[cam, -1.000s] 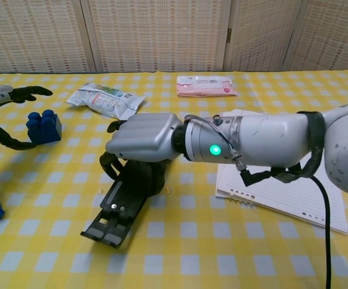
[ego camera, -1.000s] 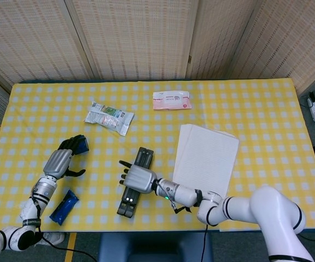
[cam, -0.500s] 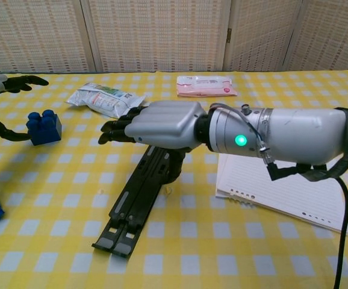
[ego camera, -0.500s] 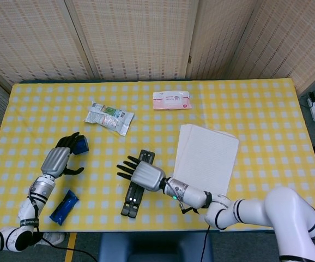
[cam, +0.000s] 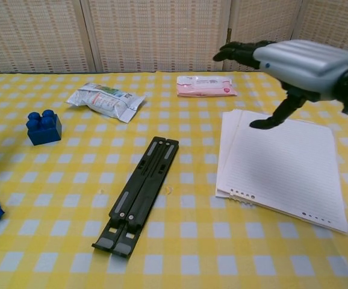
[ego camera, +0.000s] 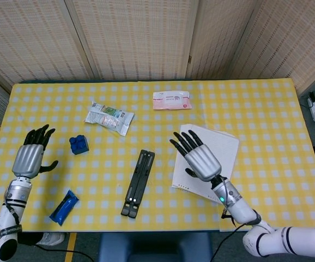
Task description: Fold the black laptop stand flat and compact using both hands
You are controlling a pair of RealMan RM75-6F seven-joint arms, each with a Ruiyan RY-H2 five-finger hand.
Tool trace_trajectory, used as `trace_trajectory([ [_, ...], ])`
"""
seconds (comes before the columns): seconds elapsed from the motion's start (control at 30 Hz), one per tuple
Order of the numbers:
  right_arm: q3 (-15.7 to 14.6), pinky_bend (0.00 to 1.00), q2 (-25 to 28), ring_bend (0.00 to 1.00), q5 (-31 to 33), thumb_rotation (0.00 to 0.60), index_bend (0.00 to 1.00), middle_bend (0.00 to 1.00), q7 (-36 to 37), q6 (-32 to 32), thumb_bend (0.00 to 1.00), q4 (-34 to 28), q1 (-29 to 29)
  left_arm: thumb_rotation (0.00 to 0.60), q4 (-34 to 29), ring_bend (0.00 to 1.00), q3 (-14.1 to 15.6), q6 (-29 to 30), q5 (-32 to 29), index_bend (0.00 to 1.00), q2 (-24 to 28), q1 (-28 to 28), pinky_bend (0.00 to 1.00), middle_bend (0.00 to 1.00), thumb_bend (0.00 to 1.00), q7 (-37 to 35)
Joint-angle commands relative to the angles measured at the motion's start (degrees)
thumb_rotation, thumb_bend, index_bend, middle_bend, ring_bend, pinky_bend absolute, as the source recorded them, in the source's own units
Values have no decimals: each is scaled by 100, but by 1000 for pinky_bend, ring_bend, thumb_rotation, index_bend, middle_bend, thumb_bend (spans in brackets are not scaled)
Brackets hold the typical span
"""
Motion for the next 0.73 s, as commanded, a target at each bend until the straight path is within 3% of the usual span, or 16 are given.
trace_trajectory([
  [0.03,-202,0,577,17,138,600,0,1,-60,728,249,-621,-710,600,-204,0,93,384,43,126,203,303,0,15,286,138],
  [0.23,-537,0,1168,0,-143,600,0,0,339,1449,249,-863,-1525,600,-491,0,301,1030,304,118,390,775,0,15,286,250],
  [0.47,-883,0,1383,0,-494,600,0,0,1105,2220,249,-558,-2538,600,-806,0,654,1750,810,106,530,1370,0,15,286,259],
  [0.73,-904,0,1409,0,-748,600,0,0,1731,2490,249,-228,-3120,600,-1037,0,936,2038,1215,105,536,1748,0,15,286,303],
])
